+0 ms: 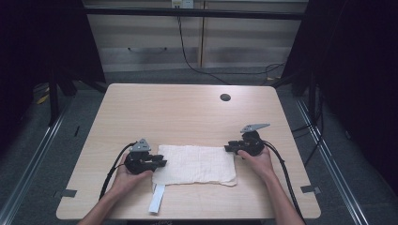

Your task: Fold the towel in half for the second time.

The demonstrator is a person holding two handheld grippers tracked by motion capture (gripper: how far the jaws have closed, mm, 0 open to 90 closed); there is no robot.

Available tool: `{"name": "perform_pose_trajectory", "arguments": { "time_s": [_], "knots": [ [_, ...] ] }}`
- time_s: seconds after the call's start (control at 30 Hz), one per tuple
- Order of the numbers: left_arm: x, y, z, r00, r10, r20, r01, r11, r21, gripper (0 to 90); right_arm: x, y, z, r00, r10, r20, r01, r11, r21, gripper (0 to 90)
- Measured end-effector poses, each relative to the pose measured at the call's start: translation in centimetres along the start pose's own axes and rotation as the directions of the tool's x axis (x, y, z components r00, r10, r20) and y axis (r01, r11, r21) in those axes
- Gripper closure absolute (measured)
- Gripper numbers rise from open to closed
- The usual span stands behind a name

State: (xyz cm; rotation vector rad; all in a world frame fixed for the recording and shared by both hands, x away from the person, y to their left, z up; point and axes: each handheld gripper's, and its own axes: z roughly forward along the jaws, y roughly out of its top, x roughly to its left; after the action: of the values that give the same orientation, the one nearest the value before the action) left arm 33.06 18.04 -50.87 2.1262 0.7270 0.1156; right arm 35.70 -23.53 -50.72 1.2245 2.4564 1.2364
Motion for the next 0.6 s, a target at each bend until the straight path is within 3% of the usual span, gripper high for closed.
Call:
{"name": "perform_pose_trajectory", "arguments": {
  "time_s": [0.13, 0.47, 0.6],
  "knots": [
    [0.02, -0.01, -0.01, 1.0000, -0.010, -0.001, 0.010, 1.0000, -0.001, 68.1, 0.21, -0.32, -0.15, 0.9999, -0.006, 0.009, 0.006, 1.000, 0.005, 65.9],
    [0.19, -0.30, -0.38, 0.9995, -0.030, 0.011, 0.030, 0.9995, -0.003, 67.9, 0.43, -0.52, -0.19, 1.0000, -0.005, -0.004, 0.005, 1.000, 0.004, 86.2],
    [-0.25, -0.44, -0.85, 0.9995, -0.030, 0.006, 0.030, 0.9994, 0.018, 66.6, 0.54, -0.45, -0.33, 1.0000, 0.004, -0.002, -0.004, 1.000, -0.007, 87.4]
  ]
}}
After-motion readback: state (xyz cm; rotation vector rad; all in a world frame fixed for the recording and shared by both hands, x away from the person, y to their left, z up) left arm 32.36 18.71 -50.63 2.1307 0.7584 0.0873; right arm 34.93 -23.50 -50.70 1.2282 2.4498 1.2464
